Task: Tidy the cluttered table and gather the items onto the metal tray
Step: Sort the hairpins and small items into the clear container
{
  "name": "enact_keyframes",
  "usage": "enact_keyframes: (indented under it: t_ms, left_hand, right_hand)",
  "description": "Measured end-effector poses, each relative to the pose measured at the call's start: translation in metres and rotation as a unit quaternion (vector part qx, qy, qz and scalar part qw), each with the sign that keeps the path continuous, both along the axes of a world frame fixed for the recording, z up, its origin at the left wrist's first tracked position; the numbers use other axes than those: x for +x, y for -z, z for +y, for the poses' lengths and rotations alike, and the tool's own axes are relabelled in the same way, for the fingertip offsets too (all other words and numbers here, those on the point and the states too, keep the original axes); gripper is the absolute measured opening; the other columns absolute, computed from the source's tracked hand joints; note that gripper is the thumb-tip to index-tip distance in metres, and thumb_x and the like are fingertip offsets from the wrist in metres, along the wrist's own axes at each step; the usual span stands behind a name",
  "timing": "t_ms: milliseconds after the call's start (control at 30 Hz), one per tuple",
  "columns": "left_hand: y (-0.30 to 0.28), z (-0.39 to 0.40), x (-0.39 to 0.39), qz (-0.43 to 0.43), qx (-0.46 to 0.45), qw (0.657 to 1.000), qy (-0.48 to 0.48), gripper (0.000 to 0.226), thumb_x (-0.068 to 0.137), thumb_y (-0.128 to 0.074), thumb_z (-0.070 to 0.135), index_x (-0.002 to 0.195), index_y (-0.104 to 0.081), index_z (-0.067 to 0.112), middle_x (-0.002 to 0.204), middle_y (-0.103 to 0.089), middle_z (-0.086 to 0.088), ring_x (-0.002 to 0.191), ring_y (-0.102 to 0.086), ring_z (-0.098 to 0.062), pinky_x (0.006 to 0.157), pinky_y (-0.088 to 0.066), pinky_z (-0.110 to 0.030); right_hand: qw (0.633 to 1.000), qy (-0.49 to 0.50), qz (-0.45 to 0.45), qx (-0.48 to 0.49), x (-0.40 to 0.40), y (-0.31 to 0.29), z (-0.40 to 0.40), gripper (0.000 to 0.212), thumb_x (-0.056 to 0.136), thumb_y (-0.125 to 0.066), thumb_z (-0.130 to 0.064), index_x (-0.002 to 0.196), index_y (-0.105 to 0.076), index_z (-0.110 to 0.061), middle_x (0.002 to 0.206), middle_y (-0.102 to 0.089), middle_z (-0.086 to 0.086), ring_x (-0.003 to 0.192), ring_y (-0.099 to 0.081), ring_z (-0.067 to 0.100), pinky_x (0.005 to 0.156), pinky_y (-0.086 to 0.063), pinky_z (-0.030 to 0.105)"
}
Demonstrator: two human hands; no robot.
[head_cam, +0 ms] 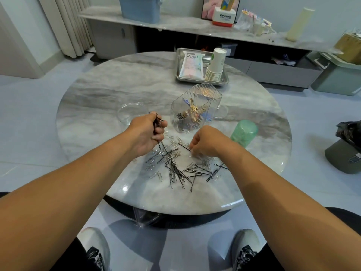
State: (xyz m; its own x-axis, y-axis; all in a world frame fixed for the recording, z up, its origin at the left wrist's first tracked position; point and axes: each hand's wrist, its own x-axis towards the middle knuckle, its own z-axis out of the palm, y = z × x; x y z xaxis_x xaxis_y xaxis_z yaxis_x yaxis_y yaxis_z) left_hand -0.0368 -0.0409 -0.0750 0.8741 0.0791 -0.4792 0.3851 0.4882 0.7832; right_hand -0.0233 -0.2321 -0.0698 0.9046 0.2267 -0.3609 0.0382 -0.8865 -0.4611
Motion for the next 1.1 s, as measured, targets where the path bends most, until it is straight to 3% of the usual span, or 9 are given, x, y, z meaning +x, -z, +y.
enact_keyframes:
  t_ms: [200,367,500,633,700,833,933,1000,1100]
  left_hand:
    - [-0.009,0.015,0.001,0.036,-0.105,0.993,0.033,0.028,0.103,-0.032,0.01,0.079,-0.042,0.019,0.055,-0.034,0.006,0.044,-0.027,-0.008,0.042,-0.016,-0.017]
    - [-0.008,0.024,-0.001,0.059,-0.152,0.986,0.042,0.026,0.1,-0.031,0.006,0.078,-0.039,0.018,0.063,-0.046,0.005,0.045,-0.032,-0.005,0.044,-0.017,-0.015]
    - [-0.01,0.029,-0.002,0.06,-0.096,0.993,0.042,0.026,0.102,-0.03,0.0,0.09,-0.046,0.017,0.059,-0.045,0.007,0.043,-0.031,-0.004,0.039,-0.016,-0.015]
    - [-0.003,0.039,0.004,0.074,0.105,0.986,0.102,0.025,0.108,-0.034,0.017,0.087,-0.047,0.017,0.05,-0.032,0.008,0.038,-0.023,-0.006,0.033,-0.014,-0.017]
    - [0.006,0.044,0.005,0.081,0.283,0.944,0.151,0.026,0.105,-0.05,0.031,0.085,-0.049,0.014,0.054,-0.034,0.004,0.042,-0.026,-0.01,0.035,-0.019,-0.019]
    - [0.023,0.043,0.001,0.059,0.572,0.791,0.21,0.037,0.085,-0.08,0.038,0.087,-0.062,0.005,0.078,-0.063,-0.011,0.065,-0.055,-0.024,0.057,-0.041,-0.029]
    - [0.023,0.037,-0.005,0.057,0.653,0.717,0.236,0.042,0.081,-0.08,0.046,0.079,-0.062,0.008,0.079,-0.071,-0.011,0.068,-0.067,-0.027,0.061,-0.047,-0.029]
    - [0.02,0.033,-0.007,0.05,0.679,0.694,0.234,0.035,0.08,-0.08,0.042,0.077,-0.064,0.011,0.072,-0.071,-0.006,0.066,-0.069,-0.027,0.058,-0.045,-0.027]
    - [0.016,0.028,-0.006,0.037,0.693,0.678,0.241,0.019,0.082,-0.072,0.023,0.071,-0.063,0.011,0.067,-0.067,-0.006,0.068,-0.069,-0.03,0.056,-0.042,-0.026]
  right_hand:
    - [0.995,0.015,-0.068,-0.068,0.001,0.017,0.017,0.012,0.082,-0.084,-0.026,0.089,-0.076,-0.022,0.091,-0.074,-0.004,0.091,-0.067,0.019,0.077,-0.052,0.031]
    - [0.994,0.015,-0.066,-0.083,0.007,0.026,0.024,0.006,0.087,-0.078,-0.022,0.085,-0.076,-0.017,0.088,-0.074,0.0,0.088,-0.068,0.022,0.071,-0.049,0.031]
    - [0.979,-0.053,-0.117,-0.158,0.004,0.029,0.027,0.006,0.094,-0.063,-0.008,0.097,-0.069,-0.01,0.095,-0.067,0.008,0.088,-0.062,0.029,0.072,-0.043,0.035]
    - [0.993,-0.033,-0.061,-0.091,0.007,0.018,0.024,0.01,0.097,-0.057,-0.003,0.092,-0.063,-0.01,0.09,-0.062,0.009,0.083,-0.059,0.028,0.069,-0.045,0.033]
    - [0.999,0.004,-0.037,-0.01,0.011,0.005,0.018,0.009,0.099,-0.059,-0.005,0.096,-0.067,-0.009,0.095,-0.065,0.008,0.088,-0.06,0.024,0.071,-0.046,0.03]
    - [0.999,0.029,-0.033,-0.003,0.011,-0.014,-0.001,0.018,0.094,-0.062,0.002,0.109,-0.071,-0.003,0.11,-0.069,0.014,0.085,-0.06,0.02,0.075,-0.049,0.032]
    - [0.999,0.007,-0.011,-0.035,0.009,-0.013,-0.007,0.023,0.088,-0.065,0.002,0.106,-0.077,-0.006,0.105,-0.073,0.012,0.087,-0.064,0.021,0.078,-0.055,0.033]
    - [0.998,0.0,0.002,-0.059,0.007,-0.007,-0.008,0.021,0.082,-0.072,0.003,0.098,-0.08,-0.007,0.097,-0.076,0.007,0.09,-0.07,0.022,0.078,-0.058,0.032]
    - [0.993,-0.007,-0.014,-0.115,0.006,0.002,-0.007,0.015,0.079,-0.079,-0.002,0.093,-0.079,-0.002,0.086,-0.077,0.006,0.075,-0.068,0.02,0.076,-0.06,0.034]
